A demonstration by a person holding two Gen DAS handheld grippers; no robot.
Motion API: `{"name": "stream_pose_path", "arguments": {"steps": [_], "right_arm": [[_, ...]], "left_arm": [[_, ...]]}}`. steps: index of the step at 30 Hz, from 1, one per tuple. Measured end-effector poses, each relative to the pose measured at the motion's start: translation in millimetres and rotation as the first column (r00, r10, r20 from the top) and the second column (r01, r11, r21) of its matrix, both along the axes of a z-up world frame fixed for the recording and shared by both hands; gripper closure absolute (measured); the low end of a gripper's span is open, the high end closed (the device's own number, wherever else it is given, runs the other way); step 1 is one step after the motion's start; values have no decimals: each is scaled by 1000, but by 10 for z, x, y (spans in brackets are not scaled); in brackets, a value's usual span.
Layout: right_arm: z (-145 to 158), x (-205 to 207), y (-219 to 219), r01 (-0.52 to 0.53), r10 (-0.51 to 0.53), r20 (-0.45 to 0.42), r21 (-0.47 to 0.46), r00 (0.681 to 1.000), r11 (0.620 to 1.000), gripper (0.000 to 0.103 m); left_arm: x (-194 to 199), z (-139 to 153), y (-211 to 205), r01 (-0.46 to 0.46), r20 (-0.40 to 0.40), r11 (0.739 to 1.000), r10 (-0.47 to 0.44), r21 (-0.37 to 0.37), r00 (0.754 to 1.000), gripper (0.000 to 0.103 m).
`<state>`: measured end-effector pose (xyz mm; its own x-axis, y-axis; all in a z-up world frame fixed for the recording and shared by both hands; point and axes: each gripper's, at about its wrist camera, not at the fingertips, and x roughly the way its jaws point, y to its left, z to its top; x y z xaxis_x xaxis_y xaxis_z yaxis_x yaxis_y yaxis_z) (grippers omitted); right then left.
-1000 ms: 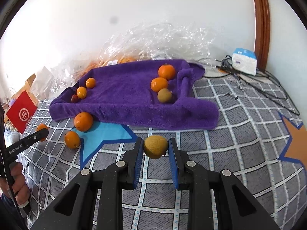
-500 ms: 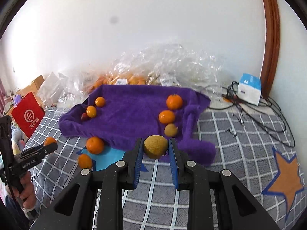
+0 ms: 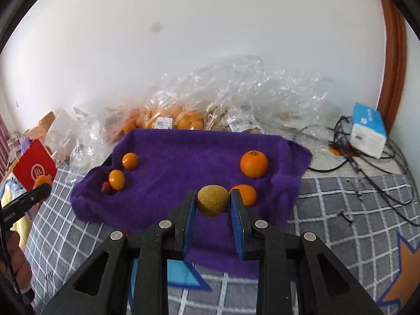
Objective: Organize fruits
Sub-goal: 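Lift both held fruits and carry them over the purple towel, then lower both fruits onto the towel and open both grippers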
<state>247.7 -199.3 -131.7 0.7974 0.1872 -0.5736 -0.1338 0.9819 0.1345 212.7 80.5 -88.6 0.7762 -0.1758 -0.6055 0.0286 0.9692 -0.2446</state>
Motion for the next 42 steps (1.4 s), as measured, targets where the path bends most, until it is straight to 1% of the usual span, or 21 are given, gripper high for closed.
{"name": "stream_pose_path", "arguments": {"steps": [4,8,10,14,18,22,24,27,30,38,42], "right_arm": [[-171,193,58,-1,0,-51,-27,999,1000,77],[-409,293,128,-25,19,-109,-58,994,998,77],[-454,341,130,-22,12,-125,-72,992,997,77],[-520,404,48,-14,9,-145,-33,989,999,77],[-579,452,-3,19,-27,-148,-56,989,998,77],[-573,467,-1,33,-42,-126,-73,991,997,77],[-580,472,14,47,-57,-110,-92,992,995,77],[-601,509,54,45,-56,-105,-108,993,993,77],[-614,509,71,45,-57,-102,-121,993,992,77],[-615,484,64,44,-56,-98,-122,994,992,77],[-615,468,76,44,-57,-97,-125,994,991,76]], "left_arm": [[193,-22,-75,10,-17,1000,-11,-14,1000,66],[380,-138,-227,44,-59,999,-44,-15,997,66],[455,-201,-297,59,-76,998,-60,-15,995,66],[591,-343,-428,86,-113,996,-88,-20,990,66],[727,-496,-532,102,-170,995,-102,-11,980,66],[846,-623,-590,106,-222,994,-104,0,970,66],[886,-667,-601,102,-234,995,-98,6,967,66],[942,-711,-616,93,-237,996,-89,5,967,66],[947,-717,-650,87,-220,995,-77,39,972,66],[942,-738,-695,96,-192,992,-79,83,978,66],[926,-754,-743,106,-197,986,-80,126,977,66]]}}
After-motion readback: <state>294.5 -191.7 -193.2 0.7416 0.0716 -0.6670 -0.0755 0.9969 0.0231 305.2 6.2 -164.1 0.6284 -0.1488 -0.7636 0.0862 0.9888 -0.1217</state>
